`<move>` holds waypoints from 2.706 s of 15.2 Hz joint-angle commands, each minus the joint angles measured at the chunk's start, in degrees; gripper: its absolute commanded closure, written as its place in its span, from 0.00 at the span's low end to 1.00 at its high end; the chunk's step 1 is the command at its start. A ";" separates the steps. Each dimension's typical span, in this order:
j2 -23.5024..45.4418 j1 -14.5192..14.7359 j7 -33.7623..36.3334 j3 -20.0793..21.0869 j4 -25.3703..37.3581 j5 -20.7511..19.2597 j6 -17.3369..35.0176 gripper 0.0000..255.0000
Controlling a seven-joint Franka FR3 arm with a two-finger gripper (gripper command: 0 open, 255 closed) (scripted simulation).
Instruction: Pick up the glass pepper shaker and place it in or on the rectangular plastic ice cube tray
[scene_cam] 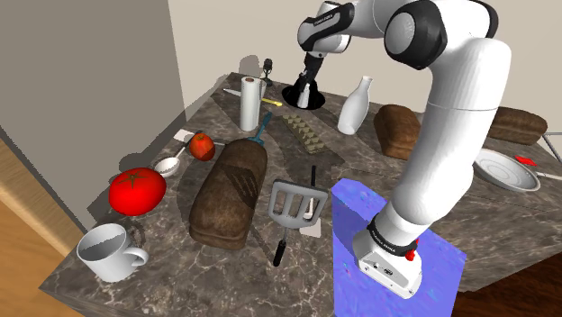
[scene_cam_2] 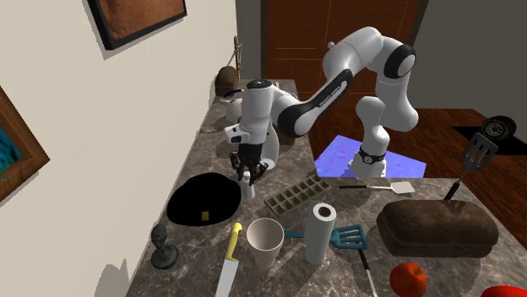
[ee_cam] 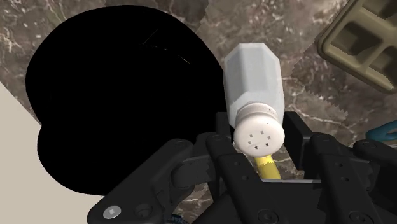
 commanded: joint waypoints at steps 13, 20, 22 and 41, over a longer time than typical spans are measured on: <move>-7.53 1.99 3.11 -0.57 -0.38 -3.50 -6.66 1.00; -23.31 5.72 11.34 1.32 -16.57 -10.60 -5.36 1.00; -27.63 6.23 13.81 2.45 -20.46 -12.29 -5.70 1.00; -32.19 6.68 18.61 4.53 -35.68 -14.69 4.86 1.00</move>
